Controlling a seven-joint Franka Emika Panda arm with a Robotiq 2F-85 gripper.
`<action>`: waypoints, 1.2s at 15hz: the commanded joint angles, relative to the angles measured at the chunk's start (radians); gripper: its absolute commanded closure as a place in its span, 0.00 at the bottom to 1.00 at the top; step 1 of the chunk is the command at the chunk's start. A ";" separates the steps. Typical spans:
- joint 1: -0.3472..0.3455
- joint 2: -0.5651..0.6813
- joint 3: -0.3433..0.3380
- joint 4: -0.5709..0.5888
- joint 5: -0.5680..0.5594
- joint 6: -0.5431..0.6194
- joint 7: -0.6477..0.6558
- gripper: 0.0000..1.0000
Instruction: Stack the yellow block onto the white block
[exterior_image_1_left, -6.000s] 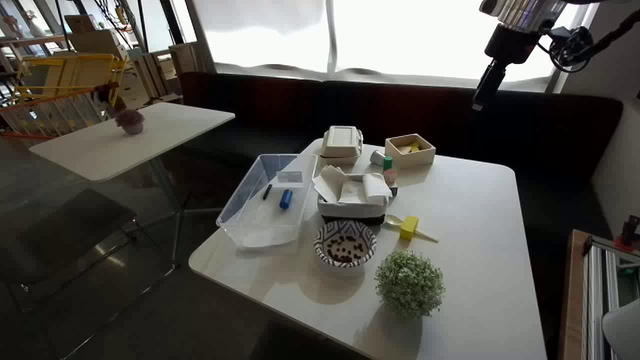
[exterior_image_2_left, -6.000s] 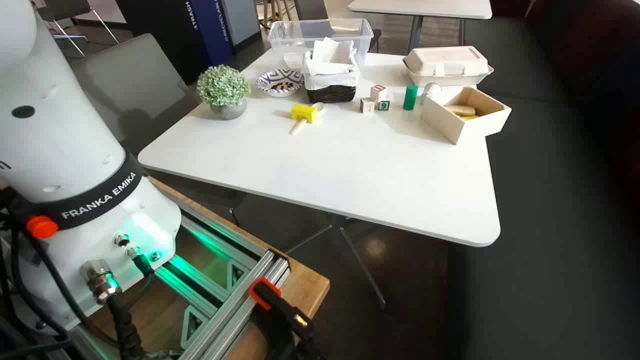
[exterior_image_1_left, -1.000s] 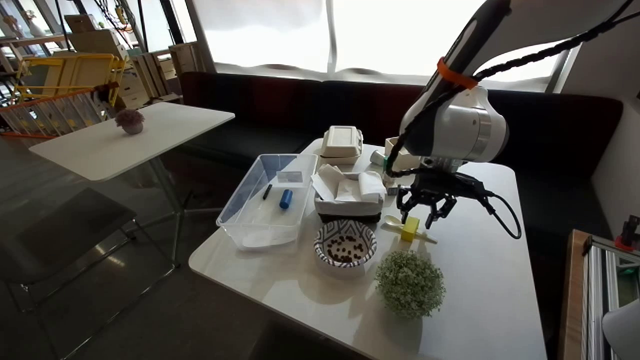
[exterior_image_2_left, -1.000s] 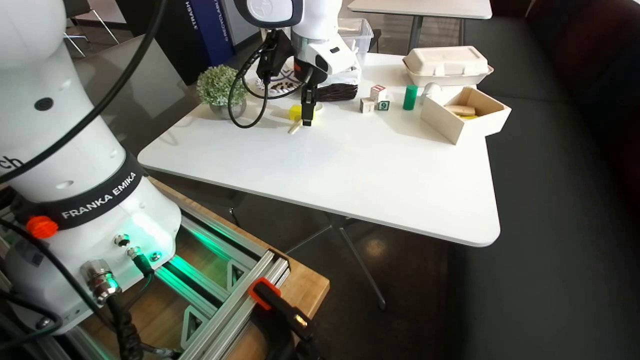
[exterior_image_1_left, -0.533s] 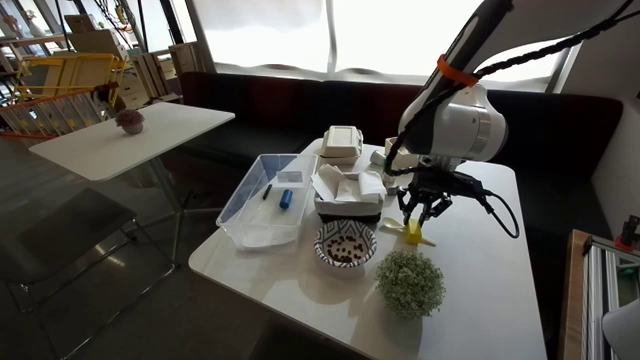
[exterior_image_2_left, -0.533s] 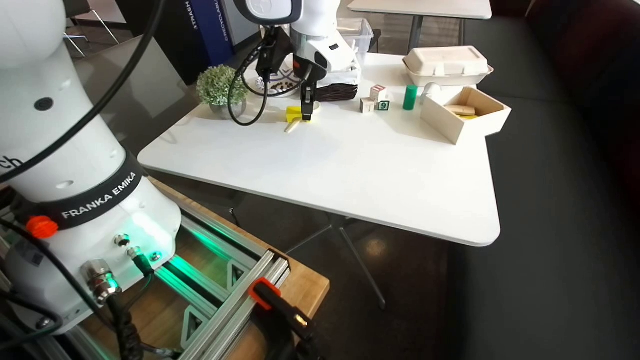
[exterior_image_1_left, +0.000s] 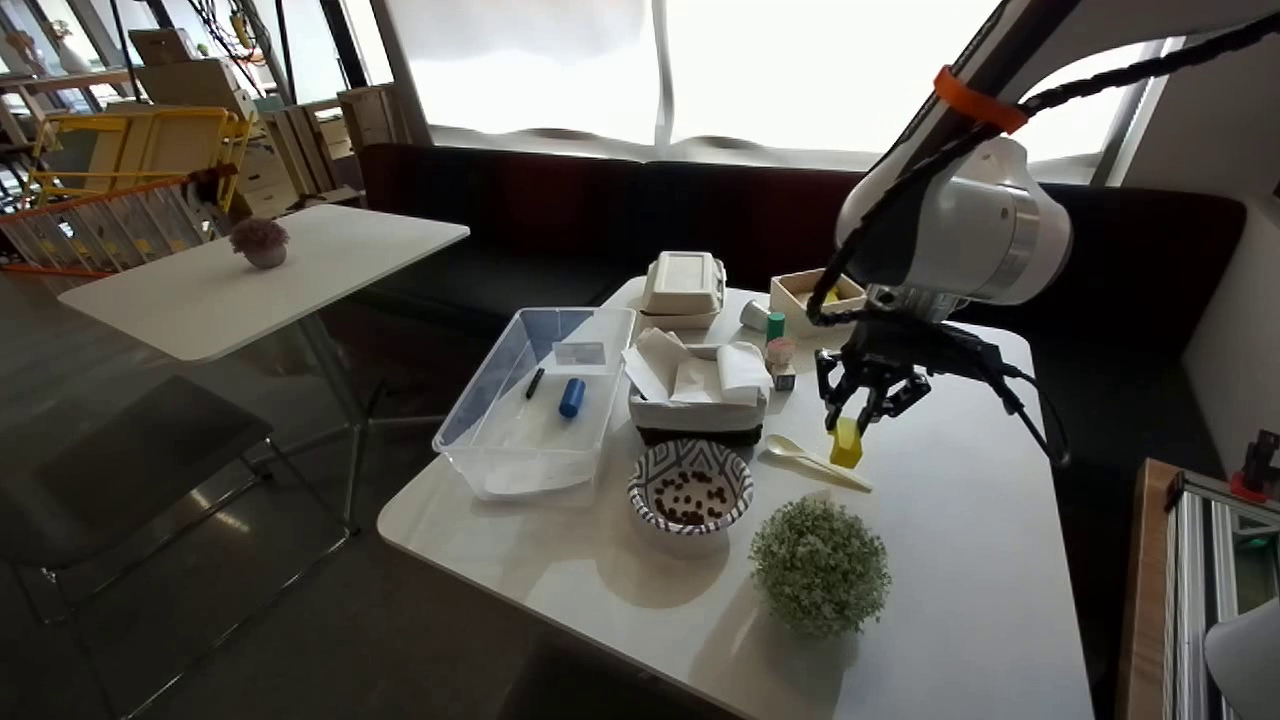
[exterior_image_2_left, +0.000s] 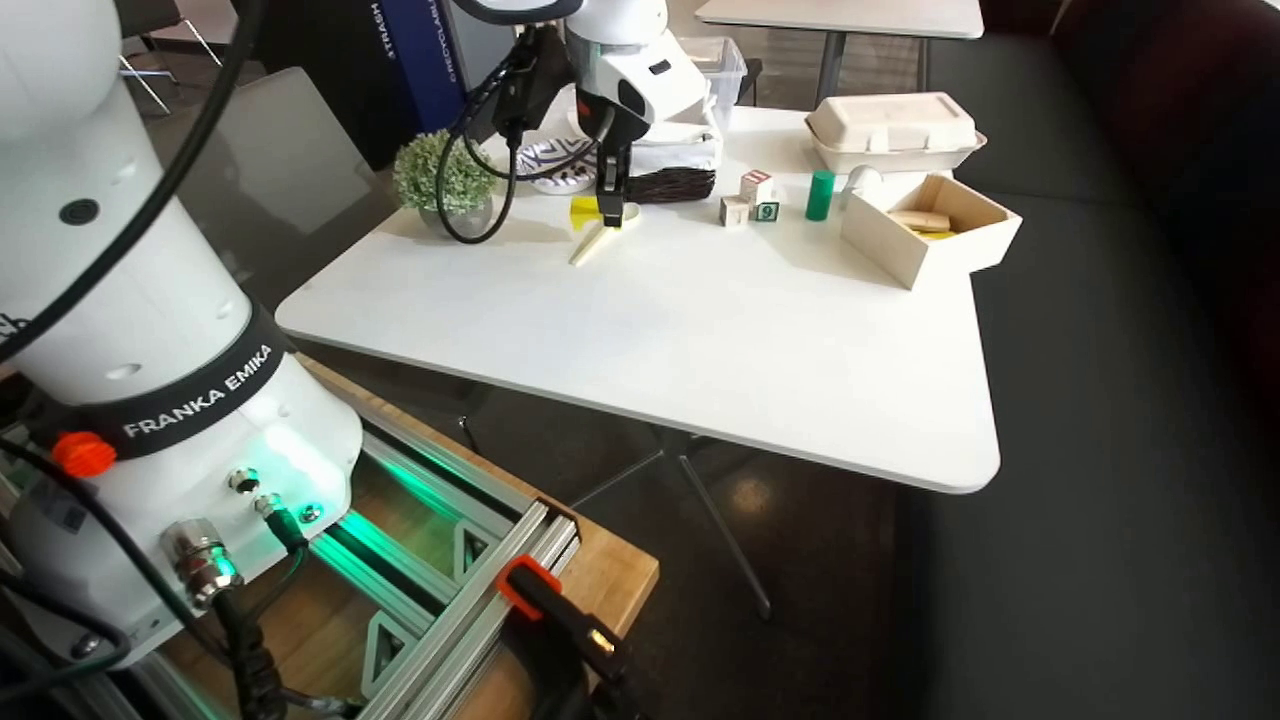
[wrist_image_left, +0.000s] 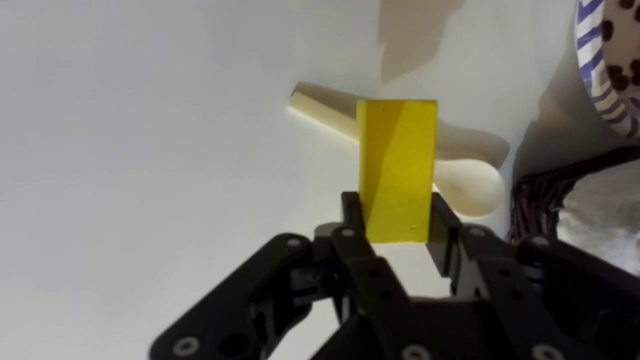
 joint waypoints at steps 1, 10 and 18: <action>-0.012 -0.024 0.001 -0.013 -0.005 0.000 0.000 0.66; -0.059 -0.051 -0.032 0.093 0.092 -0.001 0.069 0.91; -0.092 0.059 -0.049 0.292 0.223 0.184 0.071 0.91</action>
